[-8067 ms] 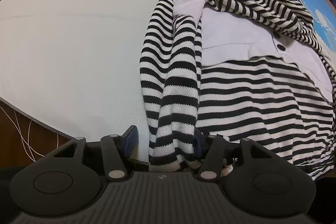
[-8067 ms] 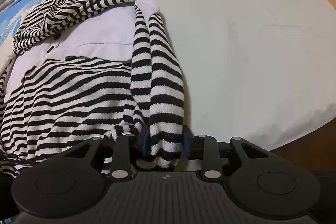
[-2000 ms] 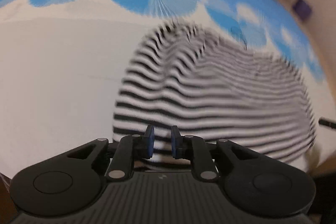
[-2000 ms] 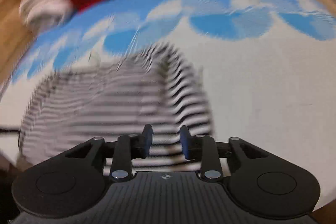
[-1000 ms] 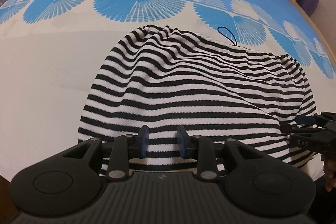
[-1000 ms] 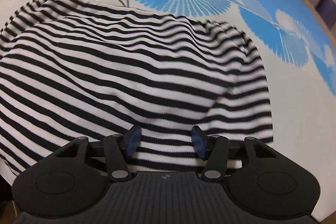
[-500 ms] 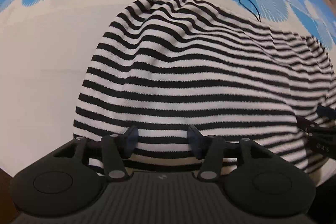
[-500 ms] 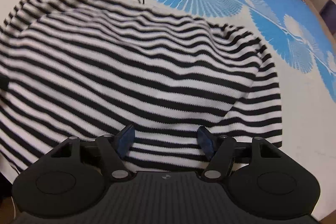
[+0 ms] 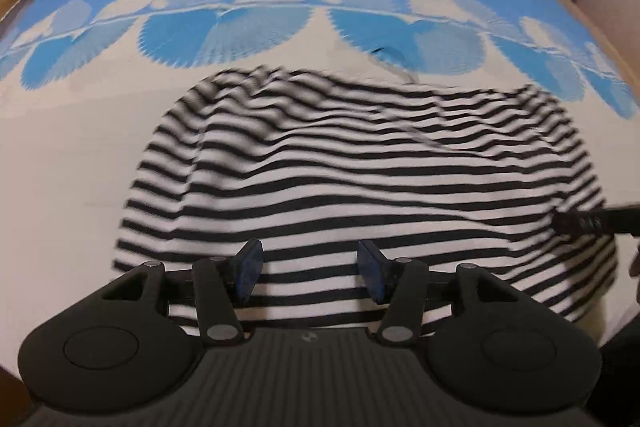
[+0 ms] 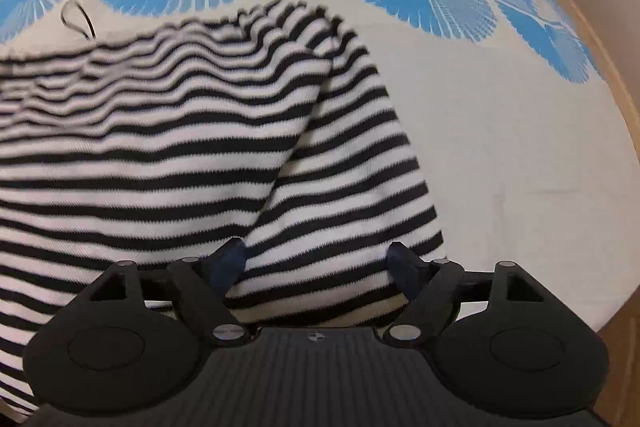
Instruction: Fold small clothes
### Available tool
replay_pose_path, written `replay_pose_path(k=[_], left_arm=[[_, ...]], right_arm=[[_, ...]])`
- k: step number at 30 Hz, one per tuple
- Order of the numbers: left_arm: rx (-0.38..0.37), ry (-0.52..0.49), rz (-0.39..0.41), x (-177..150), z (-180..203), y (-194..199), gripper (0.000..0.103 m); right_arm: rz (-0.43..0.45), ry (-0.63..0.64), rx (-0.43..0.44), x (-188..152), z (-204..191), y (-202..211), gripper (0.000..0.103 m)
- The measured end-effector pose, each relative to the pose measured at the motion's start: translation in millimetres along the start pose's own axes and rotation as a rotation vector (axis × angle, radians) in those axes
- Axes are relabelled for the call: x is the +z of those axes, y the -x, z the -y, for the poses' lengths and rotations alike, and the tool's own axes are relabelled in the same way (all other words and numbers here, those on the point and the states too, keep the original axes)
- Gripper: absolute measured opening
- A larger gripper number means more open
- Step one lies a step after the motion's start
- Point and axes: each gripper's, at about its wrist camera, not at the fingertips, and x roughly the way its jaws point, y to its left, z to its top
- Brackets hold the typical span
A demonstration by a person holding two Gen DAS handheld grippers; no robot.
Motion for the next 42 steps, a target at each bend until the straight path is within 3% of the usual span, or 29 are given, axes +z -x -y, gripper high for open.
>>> replay_pose_path(k=[1, 5, 7, 9, 10, 11, 14, 16, 19, 24, 27, 29, 32, 34, 35, 37, 42], left_arm=[[-0.018, -0.006, 0.003, 0.0, 4.2, -0.2, 0.059], [-0.067, 0.003, -0.033, 0.0, 16.3, -11.2, 0.059], [-0.050, -0.018, -0.086, -1.2, 23.2, -23.6, 0.059], [0.014, -0.077, -0.161, -7.5, 31.2, -38.3, 0.059], [0.051, -0.120, -0.174, -10.9, 36.4, -43.2, 0.060], [0.064, -0.146, -0.163, -11.6, 40.8, -42.9, 0.060], [0.075, -0.169, -0.138, -11.7, 45.2, -39.9, 0.061], [0.064, -0.149, -0.116, -11.6, 41.0, -35.3, 0.061], [0.080, -0.129, -0.028, -11.8, 34.9, -19.8, 0.061], [0.067, -0.025, 0.097, -17.8, 24.6, 22.5, 0.061], [0.080, -0.001, 0.115, -24.6, 24.7, 40.0, 0.061], [0.089, 0.037, 0.117, -34.5, 21.0, 46.9, 0.061], [0.112, 0.085, 0.126, -55.8, 12.3, 50.8, 0.057], [0.129, 0.098, 0.144, -76.1, 5.9, 51.9, 0.044], [0.137, 0.099, 0.146, -87.9, 2.0, 51.4, 0.041], [0.165, 0.108, 0.109, -100.4, -8.2, 46.9, 0.025], [0.184, 0.163, 0.161, -101.3, -28.2, 51.8, 0.024]], right_arm=[[0.037, 0.004, 0.006, 0.8, 1.4, 7.1, 0.070], [0.150, -0.011, 0.072, 0.5, 13.1, 33.0, 0.070], [0.124, -0.003, 0.096, -0.4, 19.4, 31.0, 0.071], [-0.003, 0.044, 0.078, -7.9, 21.2, 11.4, 0.073], [-0.060, 0.066, 0.071, -15.0, 22.1, 1.7, 0.081], [-0.079, 0.063, 0.075, -19.9, 26.2, -2.8, 0.089], [-0.050, 0.025, 0.114, -20.6, 38.0, 5.6, 0.084], [0.020, 0.029, 0.118, -20.0, 44.0, 19.4, 0.078], [0.186, 0.043, 0.114, -19.8, 51.0, 52.2, 0.076], [0.475, 0.039, 0.229, -21.7, 73.6, 127.8, 0.076], [0.605, 0.068, 0.270, -38.4, 81.0, 151.7, 0.077], [0.642, 0.087, 0.260, -50.8, 83.0, 148.5, 0.077], [0.641, 0.112, 0.192, -73.7, 84.8, 126.6, 0.076], [0.583, 0.089, 0.178, -77.8, 87.0, 119.5, 0.070], [0.596, 0.075, 0.193, -81.4, 90.4, 126.0, 0.071], [0.600, 0.082, 0.187, -86.6, 93.9, 125.7, 0.071], [0.542, 0.082, 0.180, -91.4, 99.7, 112.3, 0.071]])
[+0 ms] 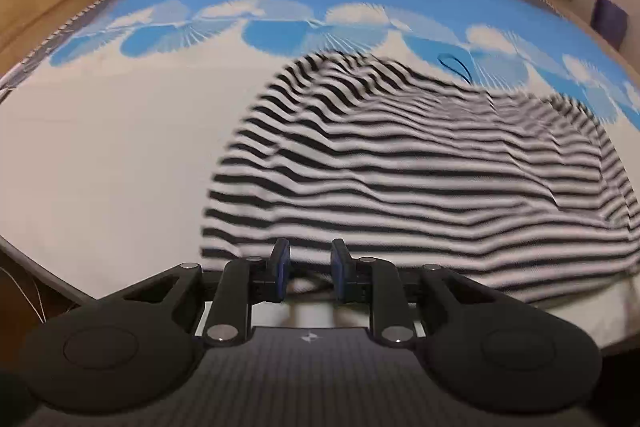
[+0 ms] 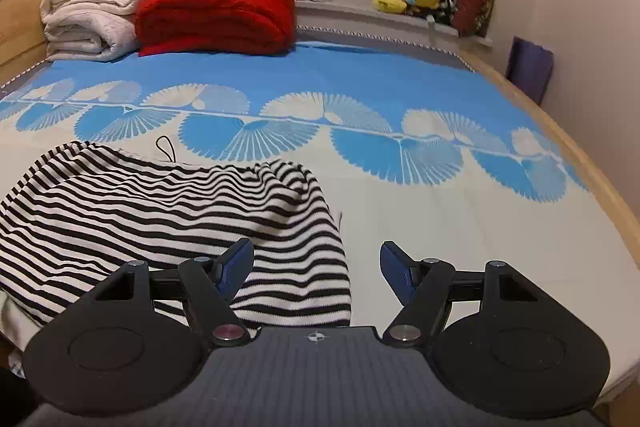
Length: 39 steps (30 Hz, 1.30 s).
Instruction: Fold small clothes
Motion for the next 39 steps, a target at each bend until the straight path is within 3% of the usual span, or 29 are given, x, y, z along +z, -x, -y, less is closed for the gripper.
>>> replay_pose_path(k=[6, 12, 17, 22, 27, 34, 39], left_arm=[[-0.039, 0.211, -0.103, 2.9, -14.9, -18.1, 0.024], [-0.039, 0.208, -0.103, 3.5, -9.7, -22.6, 0.024], [-0.058, 0.269, -0.126, 3.6, -24.8, -29.9, 0.026], [-0.140, 0.474, -0.206, -0.3, -55.3, -42.9, 0.037], [-0.195, 0.649, -0.246, -4.5, -78.0, -51.2, 0.039], [-0.184, 0.736, -0.208, -2.3, -88.9, -39.4, 0.042], [-0.149, 0.806, -0.269, -10.6, -102.2, -46.5, 0.050]], right_arm=[[-0.025, -0.030, -0.019, -1.8, 1.4, -6.1, 0.071], [-0.038, -0.072, -0.040, -2.7, 8.8, -9.0, 0.072], [-0.054, -0.106, -0.054, -3.3, 14.8, -12.0, 0.072], [-0.058, -0.107, -0.056, -2.9, 13.2, -14.0, 0.072], [-0.050, -0.092, -0.048, -3.0, 13.2, -12.0, 0.072], [-0.062, -0.127, -0.052, -3.7, 20.3, -13.8, 0.072], [-0.072, -0.120, -0.057, -5.0, 18.7, -17.3, 0.072]])
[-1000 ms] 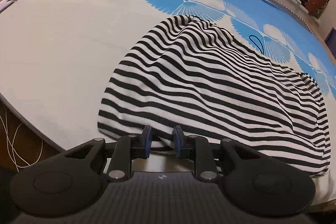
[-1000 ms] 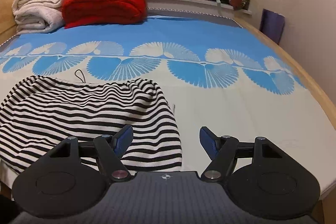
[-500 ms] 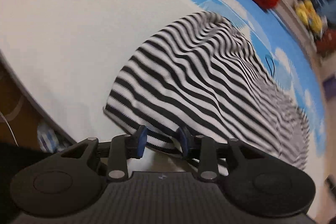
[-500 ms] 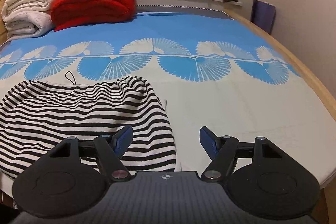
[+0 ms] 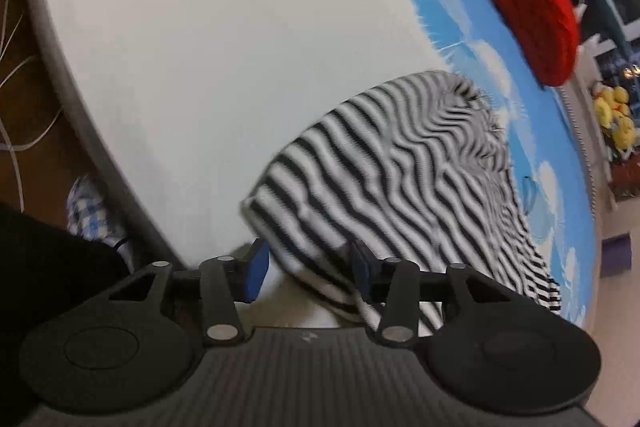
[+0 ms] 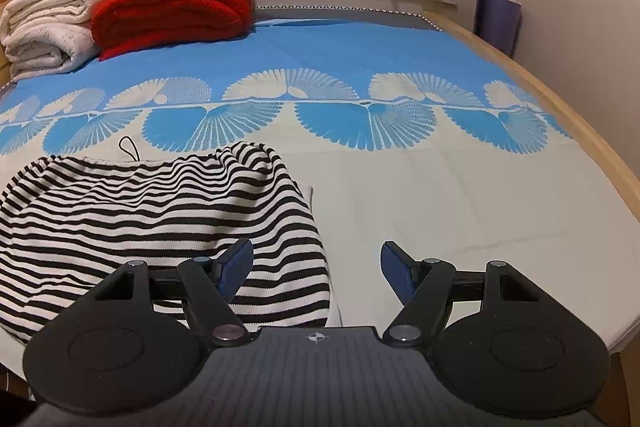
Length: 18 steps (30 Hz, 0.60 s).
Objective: Fold small clothes
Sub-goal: 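Grasp the striped bundle edge with the left gripper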
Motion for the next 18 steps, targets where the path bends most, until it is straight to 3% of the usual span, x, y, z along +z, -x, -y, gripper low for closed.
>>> replay_pose_path(k=[10, 15, 17, 18], left_arm=[[-0.036, 0.066, 0.009, 11.1, -8.9, -14.2, 0.051], [-0.018, 0.016, 0.024, 10.2, 0.2, -16.2, 0.051], [-0.016, 0.001, 0.028, 10.3, 2.1, -17.0, 0.048], [-0.013, -0.013, 0.031, 10.5, 3.6, -17.4, 0.037]], right_arm=[[-0.004, 0.062, -0.026, -4.4, -10.2, -1.4, 0.072], [-0.011, 0.056, -0.046, -6.2, -7.2, -3.0, 0.072], [-0.011, 0.051, -0.053, -6.2, -6.8, -3.5, 0.072], [-0.010, 0.050, -0.055, -6.5, -7.2, -3.4, 0.072]])
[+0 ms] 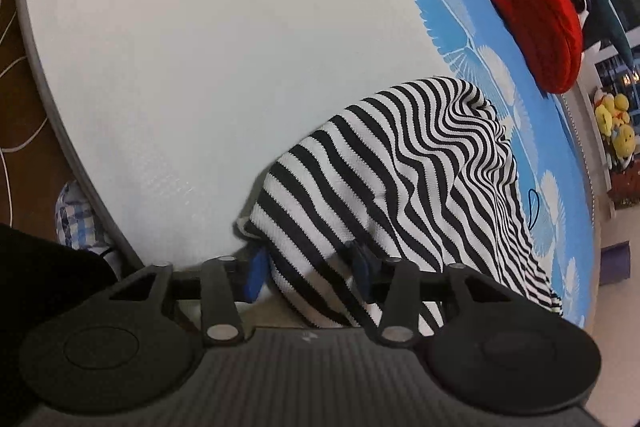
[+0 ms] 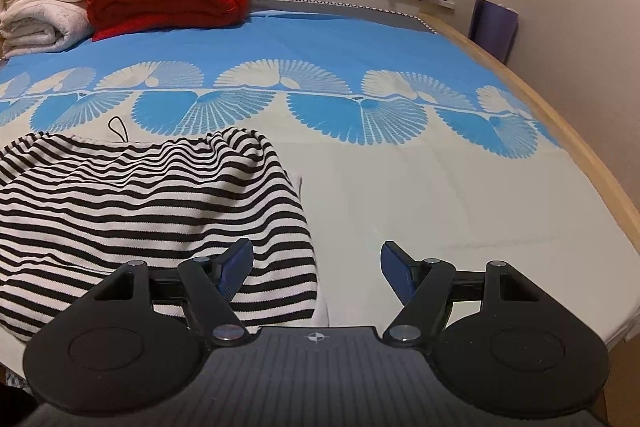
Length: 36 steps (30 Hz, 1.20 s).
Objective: Fold small clothes
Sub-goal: 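Grasp the striped bundle edge with the left gripper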
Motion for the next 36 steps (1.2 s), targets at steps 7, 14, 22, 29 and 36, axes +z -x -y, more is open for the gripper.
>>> replay_pose_path(k=[7, 14, 22, 29, 36], left_arm=[[0.038, -0.141, 0.065, -5.5, 16.3, 7.4, 0.009], [0.058, -0.346, 0.205, -23.6, 45.4, 35.6, 0.008], [0.118, -0.478, 0.236, -38.1, 55.5, 36.1, 0.008], [0.155, -0.555, 0.315, -53.7, 83.7, 43.2, 0.008], [0.075, -0.800, 0.479, -105.2, 177.0, 80.4, 0.007]], right_arm=[[-0.006, 0.012, -0.012, -2.4, -4.1, -2.0, 0.072], [0.002, 0.021, -0.020, -0.2, -9.4, -1.7, 0.072], [0.099, -0.089, -0.021, 17.3, 6.4, 14.3, 0.072], [0.208, -0.102, -0.004, 57.0, 44.8, 22.3, 0.072], [0.220, -0.252, 0.014, 59.8, 79.8, 8.3, 0.072]])
